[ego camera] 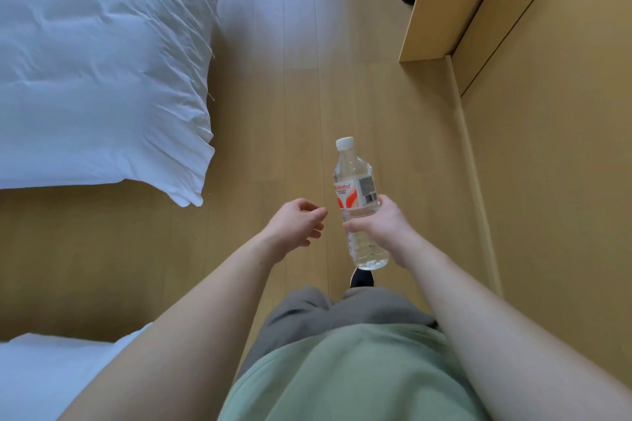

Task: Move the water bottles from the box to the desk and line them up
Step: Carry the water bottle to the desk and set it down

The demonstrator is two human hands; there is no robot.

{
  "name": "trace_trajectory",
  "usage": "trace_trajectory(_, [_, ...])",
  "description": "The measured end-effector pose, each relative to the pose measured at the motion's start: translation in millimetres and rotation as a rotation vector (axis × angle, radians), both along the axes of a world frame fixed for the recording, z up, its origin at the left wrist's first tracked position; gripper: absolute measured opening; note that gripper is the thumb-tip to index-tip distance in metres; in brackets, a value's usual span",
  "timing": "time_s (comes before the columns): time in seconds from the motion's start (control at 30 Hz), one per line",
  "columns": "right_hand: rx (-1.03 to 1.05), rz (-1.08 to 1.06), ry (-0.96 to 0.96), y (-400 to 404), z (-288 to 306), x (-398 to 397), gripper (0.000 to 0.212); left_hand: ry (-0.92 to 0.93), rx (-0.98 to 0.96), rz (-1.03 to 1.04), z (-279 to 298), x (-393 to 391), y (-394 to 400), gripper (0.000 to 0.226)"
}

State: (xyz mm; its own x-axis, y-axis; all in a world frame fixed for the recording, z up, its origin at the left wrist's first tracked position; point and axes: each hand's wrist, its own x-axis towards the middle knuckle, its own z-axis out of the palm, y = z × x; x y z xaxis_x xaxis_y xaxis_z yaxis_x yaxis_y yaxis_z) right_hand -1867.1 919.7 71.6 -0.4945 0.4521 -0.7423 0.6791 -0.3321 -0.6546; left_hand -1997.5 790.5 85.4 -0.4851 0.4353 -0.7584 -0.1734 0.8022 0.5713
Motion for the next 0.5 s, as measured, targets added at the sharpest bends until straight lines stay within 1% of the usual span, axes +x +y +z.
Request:
trace_trajectory(0.27, [-0.004, -0.009, -0.024, 74.6, -2.1, -62.9, 0.058, -0.024, -0.025, 0.037, -7.4, -69.7, 66.0, 0.027])
trace_trajectory(0.5, [0.008, -0.039, -0.05, 134.4, -9.0, -147.2, 0.057, -0.045, -0.003, 0.02, -20.0, -165.6, 134.9, 0.027])
